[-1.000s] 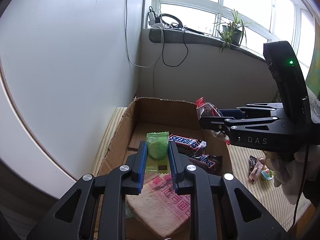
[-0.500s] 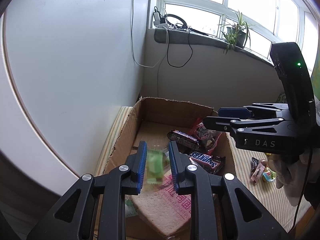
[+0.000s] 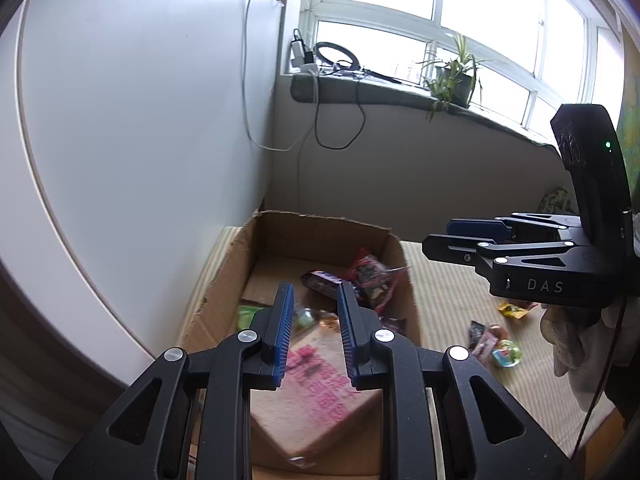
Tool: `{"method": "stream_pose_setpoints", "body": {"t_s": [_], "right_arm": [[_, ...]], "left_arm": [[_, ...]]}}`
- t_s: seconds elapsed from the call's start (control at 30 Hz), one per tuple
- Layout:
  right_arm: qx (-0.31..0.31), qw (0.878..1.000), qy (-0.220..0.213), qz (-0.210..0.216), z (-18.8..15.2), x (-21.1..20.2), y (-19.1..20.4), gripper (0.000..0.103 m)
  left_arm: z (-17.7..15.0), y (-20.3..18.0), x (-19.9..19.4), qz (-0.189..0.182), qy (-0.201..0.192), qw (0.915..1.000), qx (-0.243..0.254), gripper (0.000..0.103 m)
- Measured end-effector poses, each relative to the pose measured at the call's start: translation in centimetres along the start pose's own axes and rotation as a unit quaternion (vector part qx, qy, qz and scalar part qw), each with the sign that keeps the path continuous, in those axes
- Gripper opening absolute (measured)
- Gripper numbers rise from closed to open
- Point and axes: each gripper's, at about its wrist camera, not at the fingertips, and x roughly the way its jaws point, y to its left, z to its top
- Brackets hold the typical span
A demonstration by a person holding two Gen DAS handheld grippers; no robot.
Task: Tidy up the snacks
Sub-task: 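Move both tools back to the remaining snack pile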
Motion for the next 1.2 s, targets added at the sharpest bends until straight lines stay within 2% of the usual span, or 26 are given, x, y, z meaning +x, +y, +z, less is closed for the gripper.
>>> {"method": "stream_pose_setpoints", "body": {"t_s": [0.1,0.13,0.2,0.37,0.43,0.7,0.87,1.2], "right_arm": [[0.006,1.0,-0.008,-0.007,-0.8,-1.8,-1.2,0.051],[0.01,1.0,-0.011,-0.01,-1.2,-2.5,-1.7,0.054],[0.019,1.0,-0.02,-0.015,-1.8,-3.9,-2.7,0.067],[0.035,0.998,-0.033,-0.036,-3.9,-7.4,-5.5,0.069],[0.044,0.997,-0.035,-0.045,-5.1,-8.8,-6.9,0.074],[0.08,0.993,-0.024,-0.088,-10.0,-12.2,-12.4,0.074],[0.114,0.989,-0.015,-0.093,-12.3,-12.3,-15.2,0.074],[0.161,0.984,-0.001,-0.073,-13.4,-9.2,-18.2,0.074]], "left_arm": [[0.1,-1.1,-0.7,-0.017,-0.007,0.9998,-0.001,0.021],[0.1,-1.5,-0.8,-0.022,-0.009,0.9997,-0.001,0.021],[0.1,-2.7,-1.2,-0.032,-0.013,0.9994,0.003,0.021],[-0.3,-6.0,-1.3,-0.061,-0.008,0.9977,0.026,0.021],[-0.6,-7.2,-1.2,-0.072,-0.007,0.9968,0.032,0.021],[-2.3,-12.0,0.6,-0.115,0.018,0.9921,0.048,0.023],[-3.1,-14.2,1.9,-0.128,0.037,0.989,0.065,0.023],[-5.1,-16.0,4.8,-0.125,0.074,0.9859,0.083,0.023]]}}
